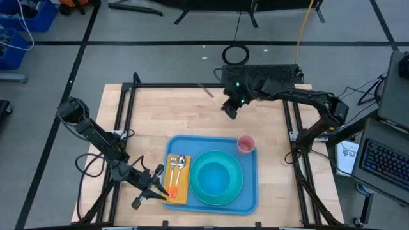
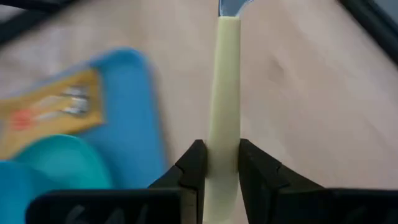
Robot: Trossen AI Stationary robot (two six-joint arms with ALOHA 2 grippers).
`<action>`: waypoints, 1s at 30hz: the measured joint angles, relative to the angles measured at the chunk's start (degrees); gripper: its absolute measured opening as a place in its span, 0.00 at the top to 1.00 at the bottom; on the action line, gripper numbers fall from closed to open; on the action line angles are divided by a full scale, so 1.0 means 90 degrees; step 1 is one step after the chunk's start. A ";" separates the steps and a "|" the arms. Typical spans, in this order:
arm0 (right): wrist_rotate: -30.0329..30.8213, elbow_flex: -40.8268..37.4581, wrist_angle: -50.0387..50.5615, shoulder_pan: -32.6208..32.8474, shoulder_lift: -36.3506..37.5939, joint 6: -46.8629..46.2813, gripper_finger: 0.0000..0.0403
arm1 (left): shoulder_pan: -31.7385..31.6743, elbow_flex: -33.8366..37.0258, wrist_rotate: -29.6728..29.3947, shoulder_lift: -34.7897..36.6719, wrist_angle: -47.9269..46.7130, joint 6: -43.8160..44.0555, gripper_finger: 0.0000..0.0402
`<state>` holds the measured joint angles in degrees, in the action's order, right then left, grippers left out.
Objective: Set up tray
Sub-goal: Put the yellow table knife on top of the yellow table napkin to the right of the orange spoon
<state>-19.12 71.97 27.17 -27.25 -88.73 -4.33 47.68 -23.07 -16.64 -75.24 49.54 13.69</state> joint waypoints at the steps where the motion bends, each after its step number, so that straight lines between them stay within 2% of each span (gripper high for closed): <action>1: -0.0117 -0.0055 -0.0273 0.0154 0.0039 -0.0056 0.86 | 0.0000 -0.0002 0.0000 0.0000 0.0000 0.0000 0.82; 9: -0.1150 -0.0791 -0.2901 0.1370 0.0045 -0.0378 0.86 | 0.0000 -0.0002 0.0000 0.0000 0.0010 -0.0007 0.82; 14: -0.1896 -0.1861 -0.5693 0.1913 0.0044 -0.1076 0.86 | -0.0005 -0.0001 -0.0006 -0.0002 0.0044 -0.0095 0.82; 18: -0.1911 -0.2755 -0.7952 0.2369 0.0045 -0.1638 0.86 | -0.0005 -0.0002 -0.0203 -0.0002 0.0139 -0.0122 0.82; 21: -0.1883 -0.3200 -0.8976 0.2711 0.0046 -0.1849 0.86 | -0.0010 -0.0002 -0.0456 -0.0002 0.0191 -0.0106 0.82; 27: -0.1251 -0.3451 -0.9601 0.3479 0.0046 -0.1552 0.86 | -0.0151 -0.0002 -0.1560 -0.0002 0.0442 -0.0133 0.82; 30: -0.1082 -0.3451 -0.9838 0.3829 0.0044 -0.1154 0.86 | -0.0509 -0.0002 -0.1679 -0.0002 0.0547 0.0176 0.82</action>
<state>-28.85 40.91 -61.37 7.20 -88.33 -14.71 43.10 -23.09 -31.76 -75.26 54.46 15.27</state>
